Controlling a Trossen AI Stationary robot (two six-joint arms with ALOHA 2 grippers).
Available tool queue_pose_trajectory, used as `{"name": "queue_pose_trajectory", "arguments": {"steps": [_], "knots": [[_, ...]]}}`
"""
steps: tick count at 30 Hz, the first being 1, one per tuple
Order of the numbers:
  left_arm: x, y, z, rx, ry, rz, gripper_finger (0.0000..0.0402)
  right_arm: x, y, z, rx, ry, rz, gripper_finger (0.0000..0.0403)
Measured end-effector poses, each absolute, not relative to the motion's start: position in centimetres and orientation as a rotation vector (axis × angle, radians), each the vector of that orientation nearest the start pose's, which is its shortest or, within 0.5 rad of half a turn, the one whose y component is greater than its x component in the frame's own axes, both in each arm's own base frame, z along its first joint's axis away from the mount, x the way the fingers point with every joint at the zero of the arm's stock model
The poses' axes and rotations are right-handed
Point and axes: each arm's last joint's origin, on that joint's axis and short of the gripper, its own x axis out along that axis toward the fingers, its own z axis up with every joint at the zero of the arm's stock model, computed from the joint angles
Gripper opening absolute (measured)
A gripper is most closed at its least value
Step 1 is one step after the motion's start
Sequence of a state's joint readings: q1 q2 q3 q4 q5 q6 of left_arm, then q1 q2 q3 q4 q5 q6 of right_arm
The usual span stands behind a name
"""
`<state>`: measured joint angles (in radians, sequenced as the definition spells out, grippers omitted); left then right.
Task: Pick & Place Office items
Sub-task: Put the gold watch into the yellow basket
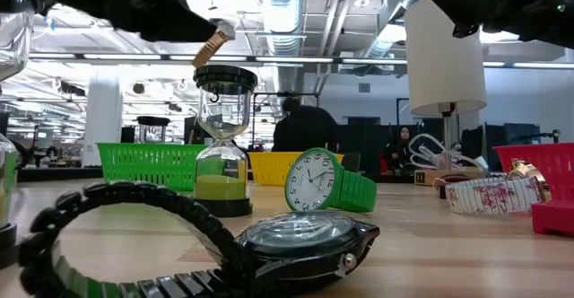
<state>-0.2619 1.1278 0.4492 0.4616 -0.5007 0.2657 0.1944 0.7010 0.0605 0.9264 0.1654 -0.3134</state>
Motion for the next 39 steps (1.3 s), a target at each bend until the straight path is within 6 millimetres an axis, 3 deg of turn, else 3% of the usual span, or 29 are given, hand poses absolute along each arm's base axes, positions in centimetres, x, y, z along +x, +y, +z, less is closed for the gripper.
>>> {"name": "queue_pose_trajectory", "arguments": {"steps": [4, 14, 19, 23, 27, 33, 39], "knots": [[22.6, -3.0, 21.7, 0.324, 0.215, 0.249, 0.0005, 14.1, 2.3, 20.3, -0.260, -0.283, -0.015, 0.0143], [24.0, 0.1, 24.0, 0.311, 0.001, 0.124, 0.0005, 14.1, 2.3, 20.3, -0.259, -0.286, -0.017, 0.0143], [27.1, 1.5, 25.5, 0.318, -0.019, 0.072, 0.0005, 14.1, 2.3, 20.3, -0.259, -0.286, -0.018, 0.0143], [29.9, 3.5, 25.9, 0.454, 0.023, 0.127, 0.0005, 14.1, 2.3, 20.3, -0.259, -0.285, -0.018, 0.0143], [32.0, 6.7, 25.3, 0.478, 0.156, 0.171, 0.0005, 14.1, 2.3, 20.3, -0.242, -0.286, -0.015, 0.0143], [33.3, 12.5, 23.1, 0.303, 0.374, 0.121, 0.0006, 14.1, 2.3, 20.3, -0.171, -0.285, -0.005, 0.0143], [34.7, 15.4, 20.0, 0.251, 0.457, 0.102, 0.0006, 14.1, 2.3, 20.3, -0.170, -0.286, -0.004, 0.0143]]}}
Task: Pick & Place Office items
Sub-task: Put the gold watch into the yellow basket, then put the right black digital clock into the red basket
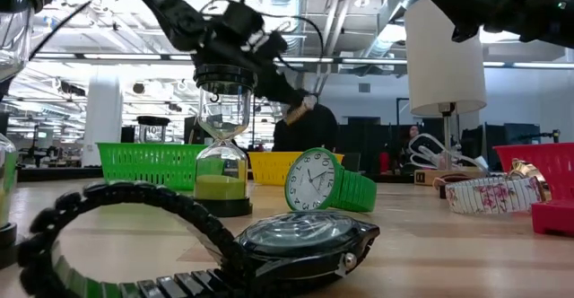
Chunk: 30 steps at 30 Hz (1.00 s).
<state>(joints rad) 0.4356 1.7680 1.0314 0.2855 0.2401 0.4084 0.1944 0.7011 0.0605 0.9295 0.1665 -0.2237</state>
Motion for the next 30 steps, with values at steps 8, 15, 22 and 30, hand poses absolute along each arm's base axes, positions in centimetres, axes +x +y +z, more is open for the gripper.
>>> {"name": "queue_pose_trajectory", "arguments": {"steps": [8, 15, 22, 30], "knots": [[35.8, 16.3, 16.7, 0.232, 0.564, 0.145, 0.0009, 14.1, 2.3, 20.3, -0.171, -0.285, -0.004, 0.0143], [35.8, 16.4, 16.5, 0.241, 0.586, 0.189, 0.0034, 14.1, 2.3, 20.2, -0.171, -0.281, -0.004, 0.0143], [35.5, 16.6, 16.2, 0.252, 0.645, 0.273, 0.0069, 14.1, 2.3, 20.2, -0.148, -0.281, 0.000, 0.0143], [35.4, 16.3, 15.9, 0.179, 0.669, 0.270, 0.0114, 14.1, 2.3, 20.2, -0.108, -0.277, 0.006, 0.0143]]}}
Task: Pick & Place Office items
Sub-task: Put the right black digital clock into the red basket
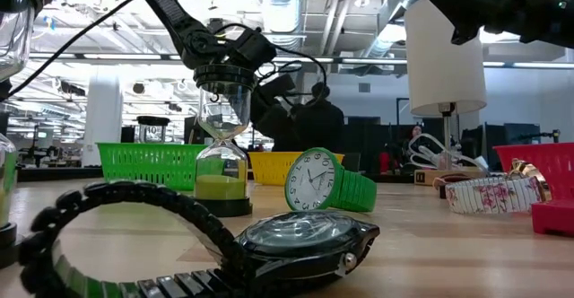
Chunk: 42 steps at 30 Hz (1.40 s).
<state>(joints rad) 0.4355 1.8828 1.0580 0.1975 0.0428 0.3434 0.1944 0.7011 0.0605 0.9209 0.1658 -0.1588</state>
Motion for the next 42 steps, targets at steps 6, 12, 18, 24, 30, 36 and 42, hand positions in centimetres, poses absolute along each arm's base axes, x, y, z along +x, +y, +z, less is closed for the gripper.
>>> {"name": "queue_pose_trajectory", "arguments": {"steps": [6, 12, 18, 24, 30, 36, 42], "knots": [[35.4, 15.7, 16.4, 0.122, 0.644, 0.215, 0.0134, 14.2, 2.3, 19.9, -0.012, -0.243, 0.022, 0.0143], [34.7, 14.2, 21.3, 0.174, 0.523, 0.200, 0.0139, 14.5, 2.4, 19.6, -0.009, -0.221, 0.024, 0.0143], [32.5, 12.2, 27.4, 0.217, 0.377, 0.198, 0.0135, 15.0, 2.5, 19.0, -0.019, -0.178, 0.022, 0.0143], [30.1, 10.5, 31.0, 0.200, 0.313, 0.192, 0.0128, 15.7, 2.3, 18.8, -0.034, -0.149, 0.002, 0.0143], [28.1, 9.5, 31.5, 0.127, 0.414, 0.177, 0.0120, 17.4, 2.1, 20.2, -0.078, -0.148, -0.029, 0.0143], [26.0, 7.6, 29.6, 0.102, 0.451, 0.131, 0.0107, 19.0, 1.9, 20.6, -0.166, -0.107, -0.053, 0.0143], [23.0, 5.1, 27.4, 0.018, 0.447, 0.085, 0.0098, 20.5, 1.3, 20.3, -0.178, -0.027, -0.096, 0.0166]]}}
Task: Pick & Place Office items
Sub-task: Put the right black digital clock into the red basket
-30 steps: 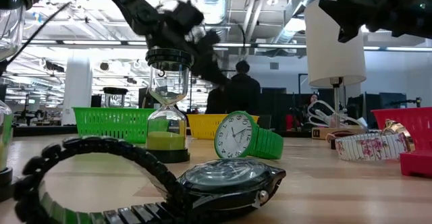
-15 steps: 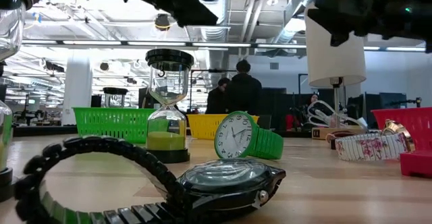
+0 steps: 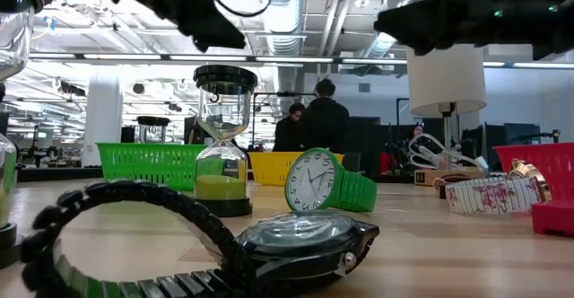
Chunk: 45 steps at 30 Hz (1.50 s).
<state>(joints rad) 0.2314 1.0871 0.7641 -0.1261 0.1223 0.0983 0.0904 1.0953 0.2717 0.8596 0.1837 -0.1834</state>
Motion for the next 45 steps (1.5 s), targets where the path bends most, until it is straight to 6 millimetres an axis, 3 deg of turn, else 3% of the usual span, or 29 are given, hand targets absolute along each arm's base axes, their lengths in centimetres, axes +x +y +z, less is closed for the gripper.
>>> {"name": "queue_pose_trajectory", "arguments": {"steps": [7, 9, 15, 23, 35, 45], "knots": [[20.1, 3.6, 25.9, 0.013, 0.328, 0.060, 0.0102, 23.2, 1.0, 19.9, -0.137, 0.121, -0.110, 0.0222], [19.5, 3.4, 26.0, 0.029, 0.262, 0.060, 0.0104, 24.2, 1.2, 20.7, -0.134, 0.160, -0.105, 0.0228], [18.5, 3.2, 26.4, 0.039, 0.193, 0.063, 0.0106, 25.9, 1.7, 22.8, -0.072, 0.416, -0.096, 0.0224], [18.2, 3.1, 26.6, 0.041, 0.185, 0.061, 0.0106, 25.6, 1.9, 23.9, 0.092, 0.758, -0.167, 0.0212], [18.3, 3.2, 26.9, 0.050, 0.150, 0.063, 0.0106, 25.2, 3.3, 24.2, 0.115, 0.780, -0.135, 0.0207], [18.3, 3.2, 27.1, 0.054, 0.127, 0.064, 0.0107, 25.2, 3.3, 24.2, 0.115, 0.783, -0.136, 0.0205]]}}
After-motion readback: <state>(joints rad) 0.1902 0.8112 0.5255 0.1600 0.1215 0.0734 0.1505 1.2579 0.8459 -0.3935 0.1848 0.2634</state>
